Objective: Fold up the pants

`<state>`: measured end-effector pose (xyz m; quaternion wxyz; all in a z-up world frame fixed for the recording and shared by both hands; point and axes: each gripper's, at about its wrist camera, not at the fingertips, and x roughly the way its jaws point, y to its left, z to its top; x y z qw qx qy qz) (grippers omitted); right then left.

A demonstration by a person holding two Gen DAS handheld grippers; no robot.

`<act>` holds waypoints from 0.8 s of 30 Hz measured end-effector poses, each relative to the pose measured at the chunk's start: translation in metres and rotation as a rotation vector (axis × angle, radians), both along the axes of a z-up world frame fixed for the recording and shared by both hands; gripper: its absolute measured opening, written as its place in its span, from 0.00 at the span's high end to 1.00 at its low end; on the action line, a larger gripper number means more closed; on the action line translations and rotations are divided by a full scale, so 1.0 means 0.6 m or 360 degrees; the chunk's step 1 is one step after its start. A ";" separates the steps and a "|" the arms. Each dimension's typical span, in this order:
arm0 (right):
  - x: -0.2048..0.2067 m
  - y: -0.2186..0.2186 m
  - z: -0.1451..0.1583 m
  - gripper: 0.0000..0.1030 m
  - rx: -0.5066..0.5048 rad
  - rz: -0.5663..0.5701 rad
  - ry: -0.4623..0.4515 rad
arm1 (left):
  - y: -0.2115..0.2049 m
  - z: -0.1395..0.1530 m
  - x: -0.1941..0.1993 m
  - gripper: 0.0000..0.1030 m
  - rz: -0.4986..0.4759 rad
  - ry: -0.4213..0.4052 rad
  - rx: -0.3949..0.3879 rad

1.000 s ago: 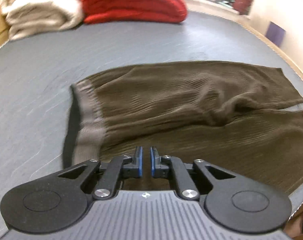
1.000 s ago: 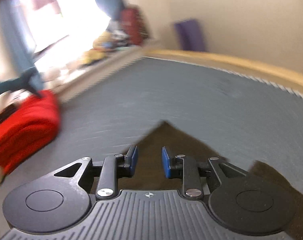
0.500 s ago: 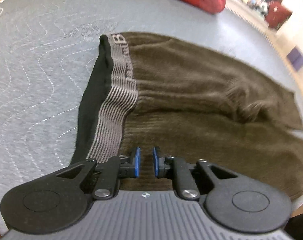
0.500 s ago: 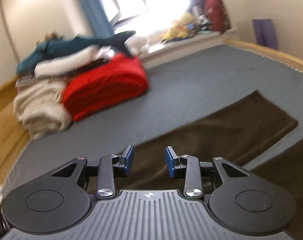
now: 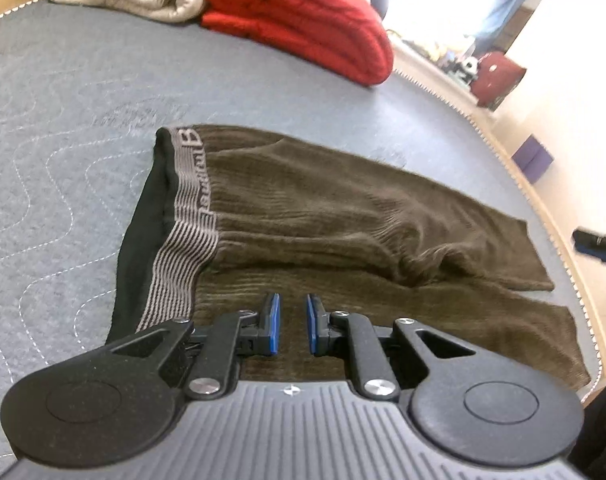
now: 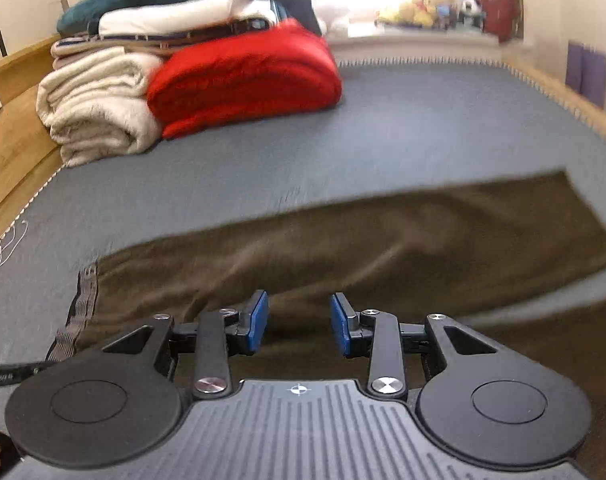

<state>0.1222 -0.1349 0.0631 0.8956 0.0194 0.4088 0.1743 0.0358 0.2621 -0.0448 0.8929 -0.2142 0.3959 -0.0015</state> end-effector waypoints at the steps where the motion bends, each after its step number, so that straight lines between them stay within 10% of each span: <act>1: 0.009 -0.007 0.017 0.64 -0.0003 0.0006 -0.0031 | -0.001 0.000 -0.001 0.79 -0.0002 -0.0012 -0.0006; 5: 0.042 -0.057 0.073 0.63 -0.0053 0.0041 -0.0203 | -0.013 0.001 -0.003 0.49 -0.0028 -0.0065 0.0003; 14: 0.063 -0.181 0.014 0.61 -0.0065 -0.0238 -0.0188 | -0.032 -0.011 0.010 0.50 0.0046 -0.0075 0.0090; 24: 0.069 -0.229 0.001 0.61 -0.0091 -0.0244 -0.0196 | -0.020 -0.016 0.056 0.90 0.0071 -0.0006 0.0118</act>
